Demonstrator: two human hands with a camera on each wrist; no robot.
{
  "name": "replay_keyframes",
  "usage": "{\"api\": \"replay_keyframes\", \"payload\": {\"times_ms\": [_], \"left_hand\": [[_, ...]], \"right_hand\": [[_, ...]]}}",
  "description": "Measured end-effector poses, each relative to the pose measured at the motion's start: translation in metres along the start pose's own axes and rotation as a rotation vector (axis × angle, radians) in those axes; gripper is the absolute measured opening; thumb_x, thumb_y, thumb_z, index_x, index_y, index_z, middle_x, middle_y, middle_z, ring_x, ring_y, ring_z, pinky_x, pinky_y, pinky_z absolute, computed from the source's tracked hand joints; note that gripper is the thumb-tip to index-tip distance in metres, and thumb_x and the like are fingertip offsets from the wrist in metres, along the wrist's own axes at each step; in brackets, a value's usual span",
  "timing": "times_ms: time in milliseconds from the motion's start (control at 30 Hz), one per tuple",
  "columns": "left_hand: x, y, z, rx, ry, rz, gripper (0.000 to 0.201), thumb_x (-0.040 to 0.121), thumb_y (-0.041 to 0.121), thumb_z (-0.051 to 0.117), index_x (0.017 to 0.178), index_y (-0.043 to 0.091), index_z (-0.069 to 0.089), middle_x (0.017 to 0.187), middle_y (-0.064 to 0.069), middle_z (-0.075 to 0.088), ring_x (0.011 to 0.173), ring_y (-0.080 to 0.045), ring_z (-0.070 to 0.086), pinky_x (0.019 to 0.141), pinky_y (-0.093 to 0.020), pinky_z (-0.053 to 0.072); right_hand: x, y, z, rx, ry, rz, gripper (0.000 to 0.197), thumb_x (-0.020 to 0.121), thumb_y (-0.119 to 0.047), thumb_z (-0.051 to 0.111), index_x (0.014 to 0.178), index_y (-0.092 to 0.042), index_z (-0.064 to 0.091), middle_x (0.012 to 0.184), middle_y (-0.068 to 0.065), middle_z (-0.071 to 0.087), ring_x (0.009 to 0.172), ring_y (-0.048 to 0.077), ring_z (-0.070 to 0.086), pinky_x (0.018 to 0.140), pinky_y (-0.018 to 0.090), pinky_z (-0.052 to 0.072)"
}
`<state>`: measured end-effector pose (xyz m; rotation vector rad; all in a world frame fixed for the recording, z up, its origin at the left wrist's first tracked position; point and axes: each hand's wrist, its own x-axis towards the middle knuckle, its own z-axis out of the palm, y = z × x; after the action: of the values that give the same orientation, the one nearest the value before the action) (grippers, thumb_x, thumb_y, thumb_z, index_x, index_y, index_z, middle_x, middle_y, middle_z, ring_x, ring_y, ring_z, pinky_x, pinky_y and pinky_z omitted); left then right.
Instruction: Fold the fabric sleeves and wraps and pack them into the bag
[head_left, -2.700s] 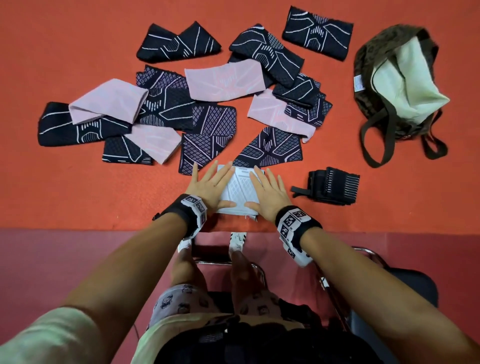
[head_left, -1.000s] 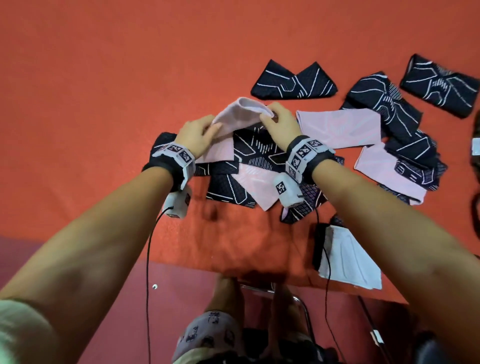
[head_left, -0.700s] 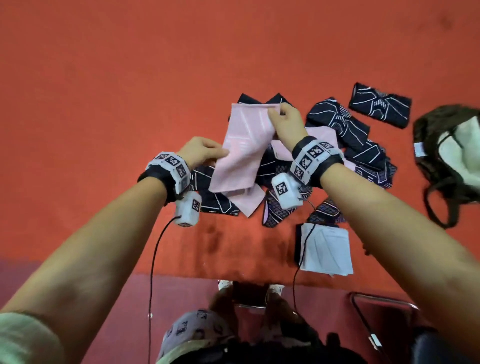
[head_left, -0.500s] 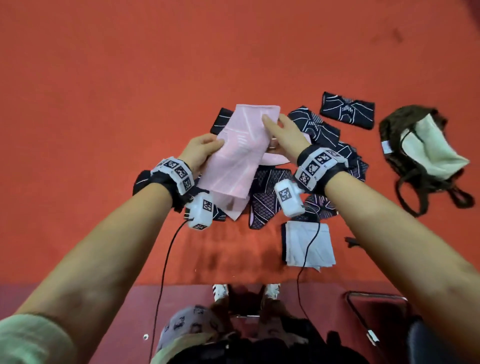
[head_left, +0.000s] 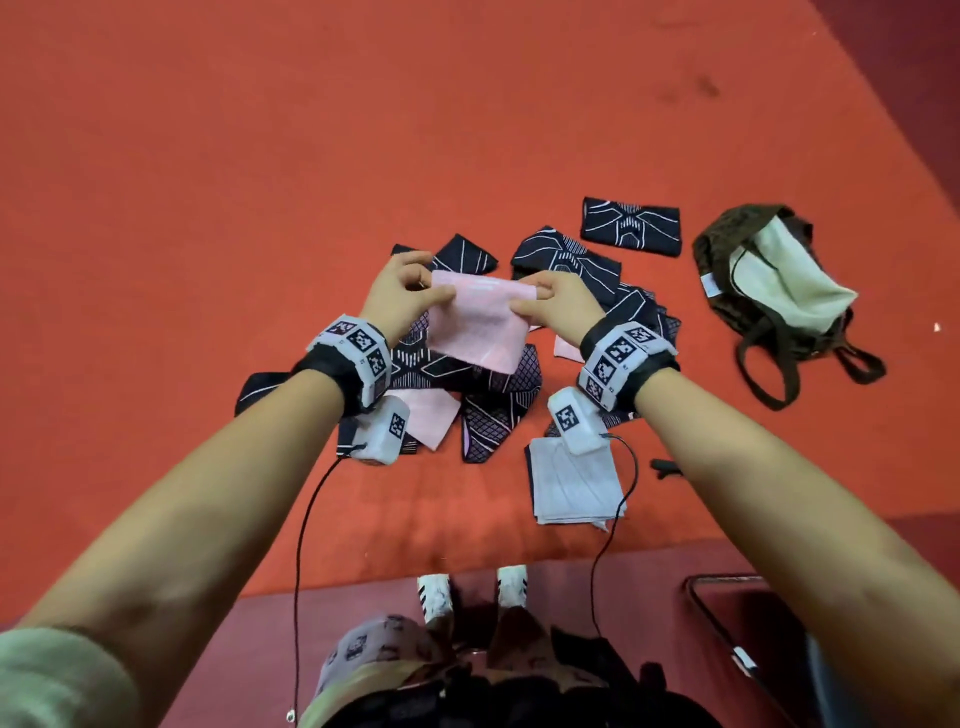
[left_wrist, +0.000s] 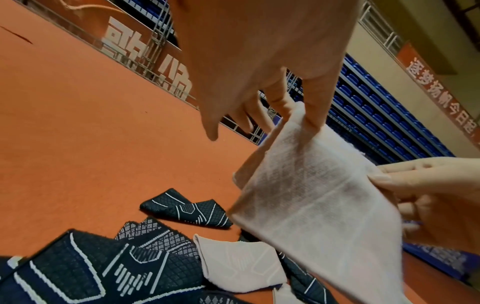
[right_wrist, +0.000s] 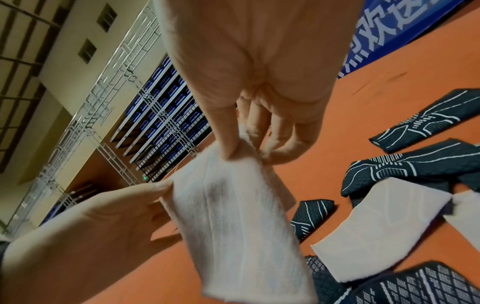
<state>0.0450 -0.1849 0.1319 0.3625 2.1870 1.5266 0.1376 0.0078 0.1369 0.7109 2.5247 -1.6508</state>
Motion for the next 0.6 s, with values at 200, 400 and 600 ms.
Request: {"api": "replay_keyframes", "payload": {"times_ms": [200, 400, 600], "left_hand": [[-0.011, 0.010, 0.023, -0.221, 0.002, -0.065, 0.017, 0.086, 0.017, 0.065, 0.072, 0.014, 0.057, 0.080, -0.007, 0.058, 0.073, -0.019, 0.053, 0.065, -0.029, 0.047], [-0.020, 0.011, 0.050, -0.438, -0.124, -0.229, 0.021, 0.088, 0.003, 0.059, 0.108, 0.008, 0.060, 0.090, -0.004, 0.064, 0.064, -0.008, 0.066, 0.052, -0.018, 0.053], [-0.029, -0.003, 0.078, -0.348, -0.010, -0.290, 0.005, 0.089, 0.005, 0.060, 0.089, 0.006, 0.056, 0.056, 0.002, 0.058, 0.043, -0.011, 0.052, 0.037, -0.018, 0.038]], "right_hand": [[-0.006, -0.001, -0.026, 0.033, -0.029, -0.027, 0.017, 0.088, -0.011, 0.062, 0.073, -0.017, 0.059, 0.068, -0.004, 0.052, 0.065, 0.008, 0.049, 0.066, 0.021, 0.042], [-0.008, 0.017, -0.040, 0.225, -0.053, 0.111, 0.008, 0.092, -0.014, 0.056, 0.097, -0.009, 0.052, 0.078, 0.002, 0.056, 0.066, 0.016, 0.057, 0.058, 0.030, 0.052], [-0.012, 0.045, -0.050, 0.429, -0.062, 0.240, 0.026, 0.085, -0.020, 0.069, 0.078, -0.010, 0.046, 0.078, 0.010, 0.057, 0.065, 0.017, 0.062, 0.055, 0.030, 0.055]]}}
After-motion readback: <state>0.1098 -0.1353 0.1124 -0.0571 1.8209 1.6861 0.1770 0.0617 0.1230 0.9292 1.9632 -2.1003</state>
